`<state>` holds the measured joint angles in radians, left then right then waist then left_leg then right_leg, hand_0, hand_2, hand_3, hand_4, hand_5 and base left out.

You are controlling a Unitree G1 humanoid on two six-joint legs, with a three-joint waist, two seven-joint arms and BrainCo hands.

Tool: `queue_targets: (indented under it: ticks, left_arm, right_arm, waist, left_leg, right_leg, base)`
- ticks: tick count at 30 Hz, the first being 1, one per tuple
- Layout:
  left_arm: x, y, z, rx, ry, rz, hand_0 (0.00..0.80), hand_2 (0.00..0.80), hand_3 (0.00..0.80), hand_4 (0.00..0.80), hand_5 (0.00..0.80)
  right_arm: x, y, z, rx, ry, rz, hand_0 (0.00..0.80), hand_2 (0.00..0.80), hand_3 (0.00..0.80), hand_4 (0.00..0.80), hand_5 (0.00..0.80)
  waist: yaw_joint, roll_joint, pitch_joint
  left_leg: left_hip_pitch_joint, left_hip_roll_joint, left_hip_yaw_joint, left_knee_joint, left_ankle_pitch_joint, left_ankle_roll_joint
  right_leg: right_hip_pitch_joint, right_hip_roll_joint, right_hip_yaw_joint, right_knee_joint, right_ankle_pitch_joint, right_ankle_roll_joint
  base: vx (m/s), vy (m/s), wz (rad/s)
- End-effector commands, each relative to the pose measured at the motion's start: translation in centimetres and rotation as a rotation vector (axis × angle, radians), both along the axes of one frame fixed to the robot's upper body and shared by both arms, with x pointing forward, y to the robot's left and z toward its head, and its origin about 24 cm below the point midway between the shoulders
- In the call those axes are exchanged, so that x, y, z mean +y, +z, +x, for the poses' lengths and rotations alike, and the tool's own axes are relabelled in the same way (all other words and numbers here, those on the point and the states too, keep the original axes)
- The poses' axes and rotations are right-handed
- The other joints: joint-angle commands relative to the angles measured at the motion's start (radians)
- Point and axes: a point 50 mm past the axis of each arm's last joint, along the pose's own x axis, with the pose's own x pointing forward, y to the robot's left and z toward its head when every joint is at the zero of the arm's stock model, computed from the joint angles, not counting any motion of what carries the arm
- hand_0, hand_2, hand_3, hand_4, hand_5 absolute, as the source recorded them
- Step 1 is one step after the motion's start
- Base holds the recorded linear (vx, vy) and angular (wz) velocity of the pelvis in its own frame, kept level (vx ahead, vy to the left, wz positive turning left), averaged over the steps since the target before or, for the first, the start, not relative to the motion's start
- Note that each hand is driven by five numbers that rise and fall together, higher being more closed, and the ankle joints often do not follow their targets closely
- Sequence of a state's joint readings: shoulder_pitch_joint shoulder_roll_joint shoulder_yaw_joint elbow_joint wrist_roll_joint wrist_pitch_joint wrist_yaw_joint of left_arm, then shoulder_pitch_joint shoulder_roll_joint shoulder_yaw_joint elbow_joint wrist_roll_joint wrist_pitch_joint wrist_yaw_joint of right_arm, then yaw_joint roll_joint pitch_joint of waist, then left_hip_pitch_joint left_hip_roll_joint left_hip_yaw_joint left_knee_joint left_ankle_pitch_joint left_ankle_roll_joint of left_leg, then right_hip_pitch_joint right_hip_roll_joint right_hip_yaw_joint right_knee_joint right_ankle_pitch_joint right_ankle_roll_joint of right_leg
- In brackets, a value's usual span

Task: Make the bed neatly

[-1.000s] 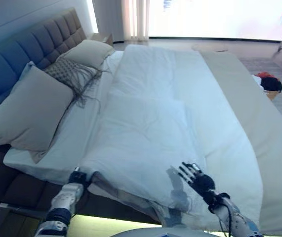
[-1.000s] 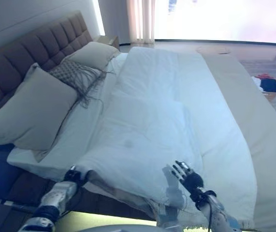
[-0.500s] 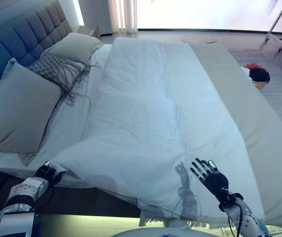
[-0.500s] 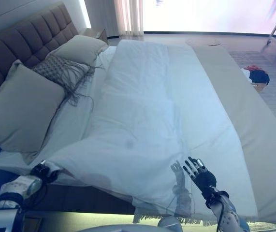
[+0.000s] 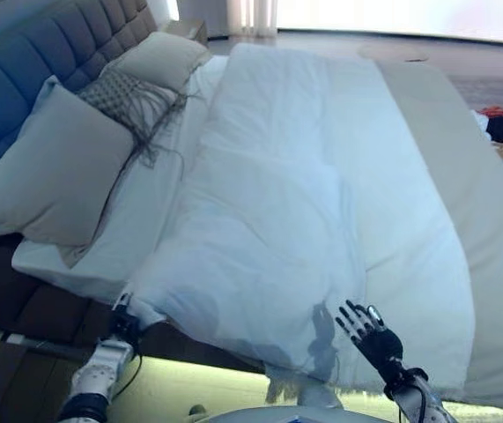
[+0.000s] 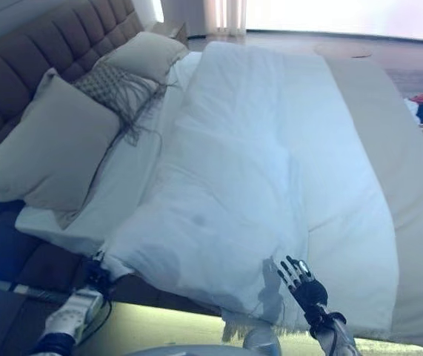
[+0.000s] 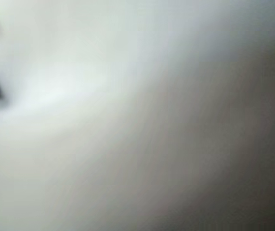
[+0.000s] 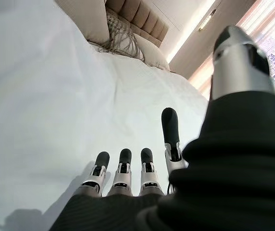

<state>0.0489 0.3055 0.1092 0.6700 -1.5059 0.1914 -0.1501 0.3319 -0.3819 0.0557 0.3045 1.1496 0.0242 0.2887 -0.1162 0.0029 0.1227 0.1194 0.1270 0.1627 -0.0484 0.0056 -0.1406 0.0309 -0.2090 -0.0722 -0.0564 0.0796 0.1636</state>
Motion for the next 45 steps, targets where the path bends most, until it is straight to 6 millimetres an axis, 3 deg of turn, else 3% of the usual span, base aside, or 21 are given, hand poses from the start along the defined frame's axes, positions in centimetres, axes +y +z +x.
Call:
queue_targets:
  ticks: [1,3,6,7,10,11,14,17,18,19,22,24,28,31,34,35,37,39,41,43,45]
  left_arm:
    - [5.3,5.9,2.5,-0.308,0.180,0.137,0.800,0.800,0.800,0.800,0.800]
    - [5.4,5.8,2.2,-0.283,0.202,0.132,0.800,0.800,0.800,0.800,0.800]
    - [5.4,5.7,2.1,-0.285,0.193,0.172,0.800,0.800,0.800,0.800,0.800]
    - [5.3,5.5,2.1,-0.285,0.182,0.179,0.800,0.800,0.800,0.800,0.800]
    - [5.0,5.0,2.4,-0.262,0.123,0.225,0.800,0.800,0.800,0.800,0.800]
    - [4.9,4.8,2.7,-0.248,0.096,0.258,0.800,0.800,0.800,0.800,0.800]
    - [4.9,4.4,2.9,-0.218,0.088,0.268,0.800,0.800,0.800,0.800,0.800]
    - [4.9,4.2,3.2,-0.196,0.080,0.257,0.800,0.800,0.800,0.800,0.800]
    - [4.8,4.1,3.3,-0.194,0.078,0.249,0.800,0.800,0.800,0.800,0.800]
    - [4.6,4.1,3.5,-0.193,0.074,0.247,0.800,0.800,0.800,0.800,0.800]
    - [4.3,4.1,3.6,-0.207,0.056,0.254,0.800,0.800,0.800,0.800,0.800]
    - [4.1,3.5,2.9,-0.204,0.065,0.242,0.800,0.800,0.800,0.800,0.800]
    - [3.6,2.6,1.7,-0.180,0.038,0.241,0.800,0.800,0.800,0.800,0.800]
    - [3.3,1.8,0.6,-0.166,0.044,0.208,0.800,0.800,0.800,0.800,0.800]
    - [3.1,1.8,0.3,-0.178,0.045,0.191,0.800,0.800,0.800,0.800,0.800]
    - [3.1,1.9,0.4,-0.176,0.035,0.192,0.800,0.800,0.800,0.800,0.800]
    - [3.6,1.9,0.4,-0.157,0.037,0.187,0.800,0.800,0.800,0.800,0.800]
    - [5.2,3.0,0.6,-0.177,0.054,0.215,0.800,0.800,0.800,0.800,0.800]
    - [6.0,3.6,0.7,-0.189,0.078,0.224,0.800,0.800,0.800,0.800,0.800]
    - [6.6,4.2,0.9,-0.199,0.098,0.209,0.800,0.800,0.800,0.800,0.800]
    - [7.1,4.4,1.1,-0.201,0.135,0.186,0.800,0.800,0.800,0.800,0.800]
  right_arm:
    - [0.7,1.6,0.5,-0.131,-0.047,0.003,0.000,0.000,0.000,0.000,0.000]
    - [1.1,1.8,0.5,-0.146,-0.055,0.033,0.000,0.000,0.000,0.000,0.000]
    - [1.3,1.8,0.1,-0.150,-0.071,0.051,0.000,0.000,0.000,0.000,0.000]
    - [1.2,1.7,0.0,-0.147,-0.087,0.051,0.000,0.000,0.000,0.000,0.000]
    - [0.9,1.4,0.0,-0.142,-0.117,0.051,0.000,0.000,0.000,0.000,0.000]
    - [0.7,1.2,0.1,-0.134,-0.116,0.044,0.000,0.000,0.000,0.000,0.000]
    - [0.8,1.2,0.8,-0.106,-0.092,0.026,0.000,0.000,0.000,0.000,0.000]
    - [0.7,1.3,0.9,-0.077,-0.037,0.015,0.000,0.000,0.000,0.000,0.000]
    - [0.6,1.3,0.9,-0.070,-0.032,0.011,0.000,0.000,0.000,0.000,0.000]
    - [0.3,1.3,0.9,-0.065,-0.019,0.000,0.000,0.000,0.000,0.000,0.000]
    - [0.0,1.9,1.9,-0.072,0.019,-0.055,0.000,0.000,0.000,0.000,0.000]
    - [-0.2,2.3,2.4,-0.079,0.048,-0.080,0.000,0.000,0.000,0.000,0.000]
    - [0.1,2.7,2.3,-0.096,0.072,-0.053,0.000,0.000,0.000,0.000,0.000]
    - [0.6,2.8,2.3,-0.094,0.089,-0.054,0.000,0.000,0.000,0.000,0.000]
    - [0.8,2.9,2.6,-0.116,0.100,-0.070,0.000,0.000,0.000,0.000,0.000]
    - [1.0,3.0,2.8,-0.126,0.084,-0.059,0.000,0.000,0.000,0.000,0.000]
    - [1.1,2.8,2.7,-0.130,0.046,-0.011,0.000,0.000,0.000,0.000,0.000]
    - [1.5,2.4,2.4,-0.141,0.028,0.067,0.000,0.000,0.000,0.000,0.000]
    - [1.9,2.0,2.5,-0.148,0.027,0.111,0.000,0.000,0.000,0.000,0.000]
    - [2.4,2.0,2.2,-0.154,0.035,0.144,0.000,0.000,0.000,0.000,0.000]
    - [2.6,1.8,1.8,-0.157,0.042,0.137,0.000,0.000,0.000,0.000,0.000]
  waist:
    - [0.045,-0.055,-0.043]
    - [0.047,-0.057,-0.041]
    - [0.051,-0.041,-0.052]
    - [0.053,-0.034,-0.056]
    - [0.051,-0.031,-0.070]
    - [0.056,-0.038,-0.074]
    - [0.060,-0.040,-0.080]
    - [0.067,-0.027,-0.067]
    - [0.067,-0.025,-0.064]
    - [0.072,-0.021,-0.059]
    - [0.066,-0.024,-0.046]
    - [0.048,-0.018,-0.039]
    - [0.024,0.036,-0.045]
    - [0.017,0.074,-0.043]
    - [0.011,0.090,-0.039]
    - [0.013,0.084,-0.038]
    - [0.017,0.062,-0.042]
    - [0.022,0.040,-0.043]
    - [0.030,0.042,-0.045]
    - [0.030,0.041,-0.055]
    - [0.044,0.028,-0.069]
  left_leg:
    - [-0.076,-0.035,-0.015,0.264,-0.168,0.090]
    - [-0.075,-0.046,0.007,0.248,-0.160,0.109]
    - [-0.079,-0.072,0.019,0.184,-0.108,0.146]
    - [-0.083,-0.083,0.009,0.159,-0.090,0.159]
    - [-0.104,-0.106,-0.023,0.127,-0.053,0.169]
    - [-0.118,-0.115,-0.038,0.133,-0.042,0.159]
    - [-0.149,-0.117,-0.051,0.140,-0.015,0.132]
    - [-0.227,-0.068,-0.020,0.127,0.060,0.072]
    - [-0.238,-0.063,-0.020,0.120,0.072,0.065]
    - [-0.274,-0.059,-0.057,0.116,0.102,0.054]
    - [-0.302,-0.028,-0.107,0.203,0.080,0.049]
    - [-0.283,0.022,-0.139,0.247,0.087,0.036]
    - [-0.200,0.154,-0.207,0.154,0.176,-0.013]
    - [-0.157,0.191,-0.237,0.107,0.195,-0.041]
    - [-0.143,0.181,-0.218,0.137,0.131,-0.055]
    - [-0.141,0.161,-0.197,0.167,0.070,-0.048]
    - [-0.147,0.107,-0.183,0.224,-0.015,-0.023]
    - [-0.145,0.061,-0.154,0.236,-0.054,0.006]
    - [-0.129,0.054,-0.122,0.209,-0.050,0.021]
    - [-0.134,0.036,-0.132,0.193,-0.044,0.037]
    - [-0.147,0.029,-0.138,0.197,-0.044,0.039]
  right_leg:
    - [-0.082,-0.185,0.005,0.105,0.127,0.096]
    - [-0.117,-0.179,-0.003,0.196,0.122,0.094]
    - [-0.143,-0.102,-0.026,0.364,0.051,0.062]
    - [-0.157,-0.065,-0.013,0.442,0.038,0.048]
    - [-0.164,0.027,-0.009,0.468,0.000,0.012]
    - [-0.111,0.054,-0.034,0.382,-0.050,-0.016]
    - [-0.072,0.089,-0.037,0.277,-0.075,-0.039]
    - [-0.001,0.131,-0.050,0.172,-0.137,-0.072]
    - [0.006,0.136,-0.049,0.160,-0.138,-0.074]
    - [0.017,0.142,-0.026,0.142,-0.139,-0.077]
    - [-0.018,0.122,-0.005,0.148,-0.135,-0.090]
    - [-0.050,0.102,0.015,0.184,-0.141,-0.095]
    - [-0.101,0.077,0.053,0.280,-0.197,-0.084]
    - [-0.127,0.019,0.081,0.334,-0.216,-0.051]
    - [-0.138,-0.071,0.108,0.355,-0.205,-0.003]
    - [-0.135,-0.118,0.113,0.347,-0.180,0.020]
    - [-0.119,-0.185,0.113,0.300,-0.094,0.047]
    - [-0.134,-0.235,0.104,0.276,0.010,0.062]
    - [-0.146,-0.227,0.083,0.295,0.005,0.060]
    - [-0.158,-0.147,0.077,0.357,-0.057,0.048]
    - [-0.138,-0.109,0.027,0.323,-0.102,0.029]
  base:
    - [-0.132,0.082,-0.23]
    - [-0.170,0.122,-0.33]
    - [-0.184,0.142,-0.37]
    - [-0.170,0.089,-0.20]
    - [-0.150,-0.028,-0.03]
    - [-0.121,-0.167,0.25]
    - [-0.111,-0.152,0.17]
    - [-0.132,-0.106,-0.07]
    - [-0.156,-0.057,0.17]
    - [-0.166,-0.014,0.29]
    - [-0.195,0.060,-0.07]
    - [-0.062,0.207,-0.19]
    - [0.075,0.377,-0.20]
    - [0.101,0.553,-0.05]
    - [0.105,0.604,-0.11]
    - [0.132,0.502,-0.23]
    - [0.114,0.389,-0.12]
    - [0.028,0.268,-0.14]
    - [-0.060,0.261,-0.31]
    - [-0.097,0.195,-0.22]
    - [-0.070,0.042,-0.06]
